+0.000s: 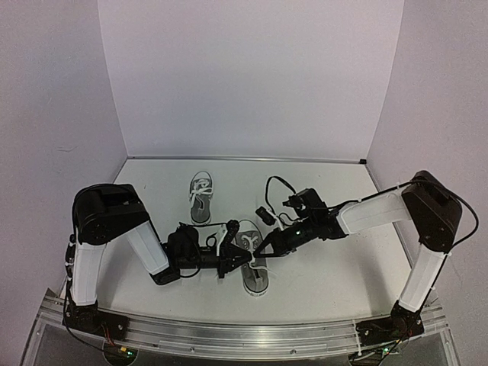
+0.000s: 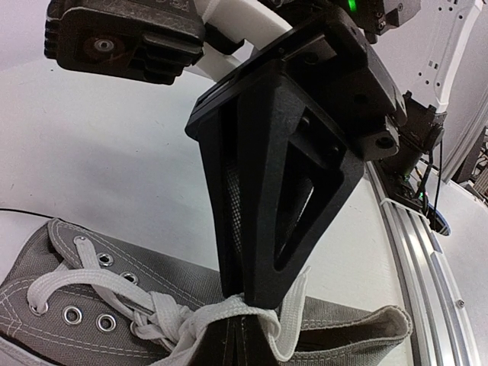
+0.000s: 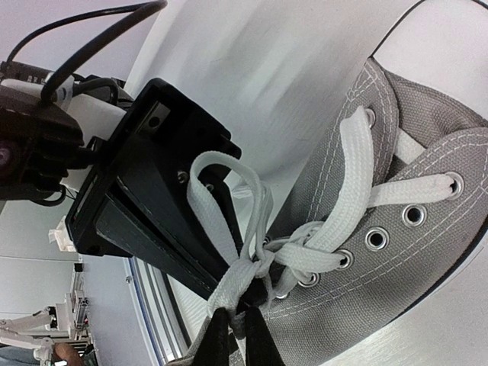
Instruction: Tie the shoes
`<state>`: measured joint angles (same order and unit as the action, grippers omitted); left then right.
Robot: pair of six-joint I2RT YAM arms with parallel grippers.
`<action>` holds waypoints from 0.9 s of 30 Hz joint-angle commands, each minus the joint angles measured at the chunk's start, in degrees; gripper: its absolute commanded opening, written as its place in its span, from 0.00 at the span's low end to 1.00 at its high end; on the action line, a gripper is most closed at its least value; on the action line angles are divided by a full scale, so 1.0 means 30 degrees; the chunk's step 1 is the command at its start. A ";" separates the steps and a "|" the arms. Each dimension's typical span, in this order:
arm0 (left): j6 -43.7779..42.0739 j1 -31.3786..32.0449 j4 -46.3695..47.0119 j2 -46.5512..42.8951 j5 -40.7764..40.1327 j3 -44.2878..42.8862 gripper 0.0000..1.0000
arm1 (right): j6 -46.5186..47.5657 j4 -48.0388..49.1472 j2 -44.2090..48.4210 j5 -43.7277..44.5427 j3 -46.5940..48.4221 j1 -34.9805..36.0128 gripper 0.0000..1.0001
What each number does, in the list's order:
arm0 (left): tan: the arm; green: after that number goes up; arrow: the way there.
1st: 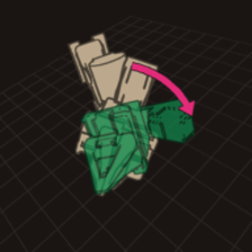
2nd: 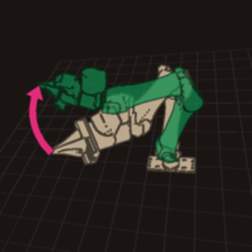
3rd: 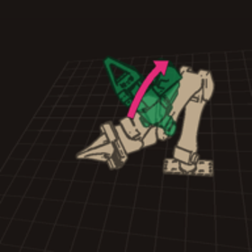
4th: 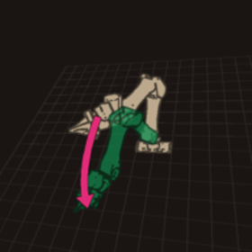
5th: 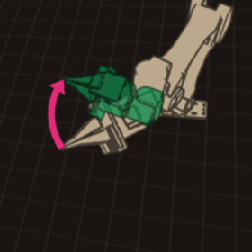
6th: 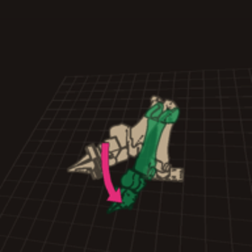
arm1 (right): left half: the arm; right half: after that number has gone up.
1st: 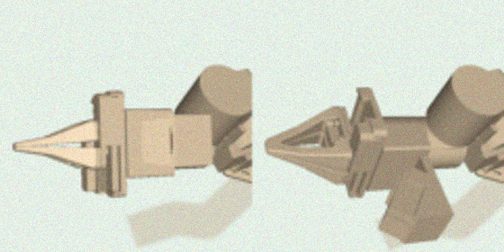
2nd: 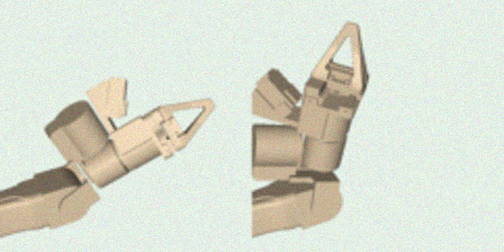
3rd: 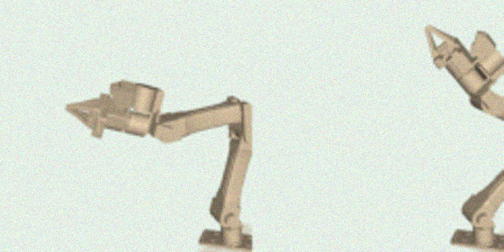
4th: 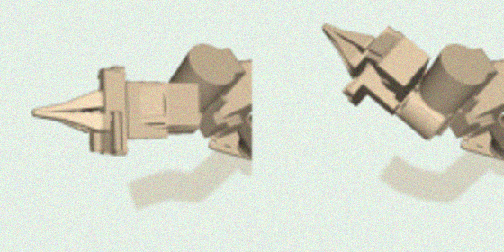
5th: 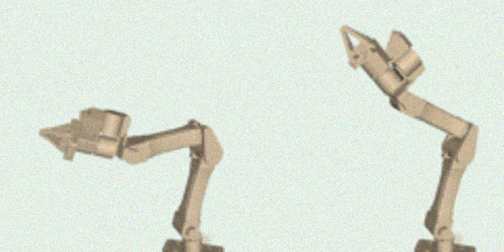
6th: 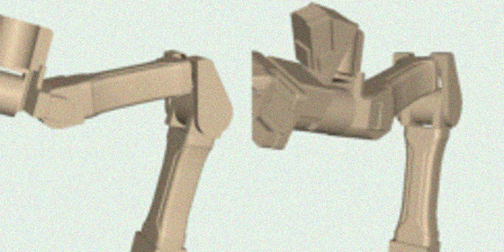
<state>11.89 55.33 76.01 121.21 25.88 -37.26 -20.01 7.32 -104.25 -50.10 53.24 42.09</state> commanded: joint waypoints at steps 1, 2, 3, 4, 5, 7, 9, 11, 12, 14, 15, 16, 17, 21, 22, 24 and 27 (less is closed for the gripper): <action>-0.0299 0.0014 0.3617 0.0108 0.0323 -0.0151 0.00 | -0.0008 0.0549 0.0017 0.0089 -0.0187 -0.0091 0.03; -0.0321 0.0013 0.3614 0.0088 0.0271 -0.0126 0.00 | -0.0024 0.0549 0.0050 0.0089 -0.0171 -0.0111 0.02; -0.0337 0.0012 0.3613 0.0078 0.0241 -0.0085 0.00 | -0.0041 0.0549 0.0093 0.0099 -0.0169 -0.0112 0.01; -0.0353 0.0010 0.3615 0.0062 0.0208 -0.0057 0.00 | -0.0052 0.0549 0.0134 0.0091 -0.0169 -0.0112 0.00; -0.0362 0.0013 0.3610 0.0031 0.0174 -0.0033 0.00 | -0.0053 0.0549 0.0175 0.0090 -0.0167 -0.0113 0.00; -0.0426 0.0017 0.3601 -0.0075 0.0073 0.0072 0.00 | -0.0104 0.0541 0.0283 0.0131 -0.0140 -0.0113 0.00; -0.0515 0.0019 0.3387 -0.0291 -0.0020 0.0205 0.00 | -0.0135 0.0522 0.0416 0.0268 -0.0164 -0.0106 0.00; -0.0720 0.0017 0.2691 -0.0837 -0.0112 0.0364 0.00 | -0.0154 0.0520 0.0570 0.0418 -0.0190 -0.0111 0.00; -0.0799 0.0014 0.2217 -0.1188 -0.0147 0.0434 0.01 | -0.0155 0.0520 0.0637 0.0480 -0.0213 -0.0113 0.00; -0.1005 0.0016 0.1244 -0.1918 -0.0270 0.0696 0.04 | -0.0125 0.0520 0.0731 0.0575 -0.0227 -0.0113 0.00; -0.1136 0.0024 0.0768 -0.2313 -0.0329 0.0829 0.07 | -0.0117 0.0520 0.0753 0.0620 -0.0227 -0.0112 0.00; -0.1274 0.0035 0.0153 -0.2827 -0.0405 0.0941 0.10 | -0.0104 0.0520 0.0744 0.0643 -0.0211 -0.0112 0.00; -0.1408 0.0049 -0.0389 -0.3243 -0.0464 0.1045 0.13 | -0.0094 0.0531 0.0718 0.0645 -0.0182 -0.0112 0.00; -0.2204 0.0233 -0.3381 -0.4959 -0.0701 0.1244 0.20 | -0.0020 0.0548 0.0597 0.0623 0.0004 -0.0105 0.00; -0.2243 0.0246 -0.4077 -0.5377 -0.0746 0.1282 0.22 | -0.0034 0.0545 0.0606 0.0610 0.0034 -0.0106 0.00; -0.2010 0.0246 -0.4652 -0.6103 -0.1037 0.1546 0.25 | -0.0005 0.0520 0.0644 0.0617 0.0093 -0.0113 0.00; -0.1295 0.0134 -0.5607 -0.7213 -0.2485 0.2073 0.35 | 0.0035 0.0520 0.0845 0.0676 0.0130 -0.0095 0.00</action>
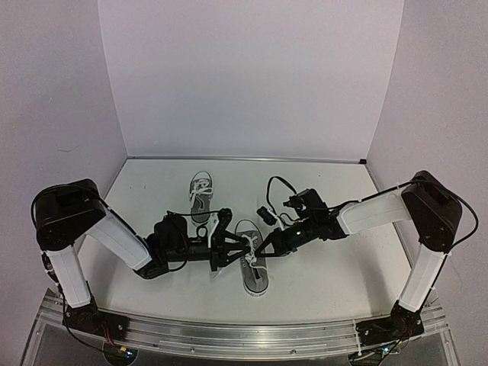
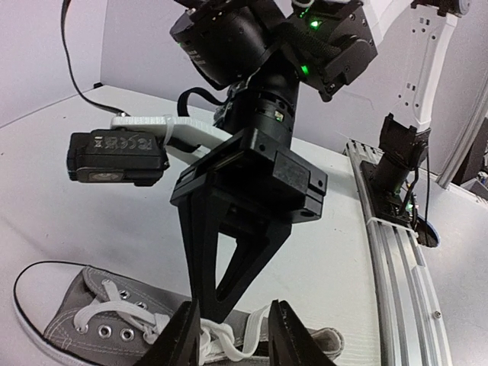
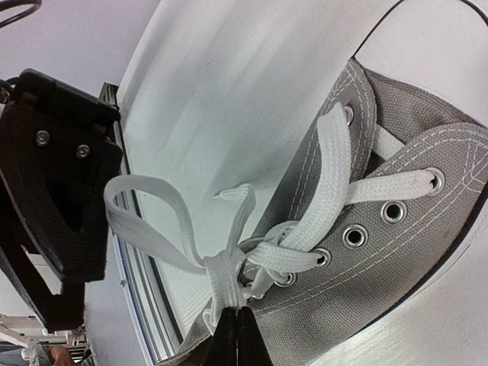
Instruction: Tie the shoes
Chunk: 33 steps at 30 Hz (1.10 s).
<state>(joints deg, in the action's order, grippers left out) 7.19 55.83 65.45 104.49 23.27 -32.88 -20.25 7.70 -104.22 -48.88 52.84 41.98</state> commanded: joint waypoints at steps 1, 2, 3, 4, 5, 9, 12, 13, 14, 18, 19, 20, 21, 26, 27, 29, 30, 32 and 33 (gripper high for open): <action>0.0387 -0.0091 -0.2871 -0.2100 -0.2239 0.0578 0.39 | 0.0110 0.0391 0.0911 0.0301 0.0260 -0.0071 0.00; 0.0501 -0.0135 -0.3631 -0.2585 -0.2795 0.0476 0.41 | 0.0131 0.0391 0.0981 0.0326 0.0258 -0.0076 0.00; 0.0633 -0.0177 -0.4702 -0.2988 -0.3216 0.0275 0.45 | 0.0134 0.0391 0.1029 0.0354 0.0248 -0.0076 0.00; 0.0761 -0.0218 -0.5778 -0.3369 -0.3588 0.0031 0.48 | 0.0144 0.0391 0.1063 0.0379 0.0232 -0.0076 0.00; 0.0787 -0.0231 -0.6547 -0.3648 -0.3729 -0.0213 0.51 | 0.0154 0.0391 0.1106 0.0421 0.0210 -0.0076 0.00; 0.1045 -0.0266 -0.8343 -0.4296 -0.4666 -0.0862 0.61 | 0.0187 0.0391 0.1139 0.0525 0.0184 -0.0075 0.00; 0.1678 -0.0449 -0.8737 -0.4391 -0.5163 -0.0925 0.68 | 0.0188 0.0391 0.1160 0.0530 0.0199 -0.0074 0.00; 0.1861 -0.0498 -0.8843 -0.4325 -0.4976 -0.1030 0.68 | 0.0194 0.0391 0.1190 0.0543 0.0199 -0.0070 0.00; 0.2010 -0.0504 -0.8938 -0.4156 -0.4631 -0.1200 0.68 | 0.0190 0.0391 0.1210 0.0588 0.0199 -0.0073 0.00; 0.2817 -0.0496 -0.7999 -0.2965 -0.2744 -0.1749 0.65 | 0.0188 0.0391 0.1135 0.0673 0.0264 -0.0076 0.00; 0.3029 -0.0498 -0.7699 -0.2621 -0.2340 -0.1856 0.63 | 0.0188 0.0391 0.1102 0.0699 0.0298 -0.0076 0.00; 0.3218 -0.0488 -0.7422 -0.2318 -0.2111 -0.1927 0.61 | 0.0173 0.0391 0.1084 0.0711 0.0323 -0.0068 0.00; 0.3374 -0.0482 -0.7034 -0.2078 -0.1955 -0.1964 0.59 | 0.0149 0.0391 0.1080 0.0725 0.0338 -0.0066 0.00; 0.3963 -0.0482 -0.5818 -0.1128 -0.1502 -0.2112 0.51 | 0.0113 0.0391 0.1159 0.0793 0.0317 -0.0058 0.00; 0.4007 -0.0491 -0.5689 -0.1012 -0.1496 -0.2108 0.50 | 0.0115 0.0391 0.1173 0.0794 0.0313 -0.0061 0.00; 0.4124 -0.0506 -0.5310 -0.0881 -0.1578 -0.1998 0.45 | 0.0105 0.0391 0.1196 0.0801 0.0282 -0.0076 0.00; 0.4157 -0.0506 -0.5099 -0.0874 -0.1662 -0.1922 0.43 | 0.0112 0.0391 0.1197 0.0820 0.0260 -0.0076 0.00; 0.4199 -0.0506 -0.4920 -0.0929 -0.1857 -0.1785 0.38 | 0.0100 0.0391 0.1197 0.0827 0.0224 -0.0076 0.00; 0.4222 -0.0506 -0.4840 -0.0933 -0.1879 -0.1759 0.38 | 0.0100 0.0391 0.1197 0.0847 0.0189 -0.0076 0.00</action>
<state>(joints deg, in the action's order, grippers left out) 18.86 54.46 45.65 101.65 17.39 -37.12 -20.23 7.73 -103.26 -47.16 52.84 41.98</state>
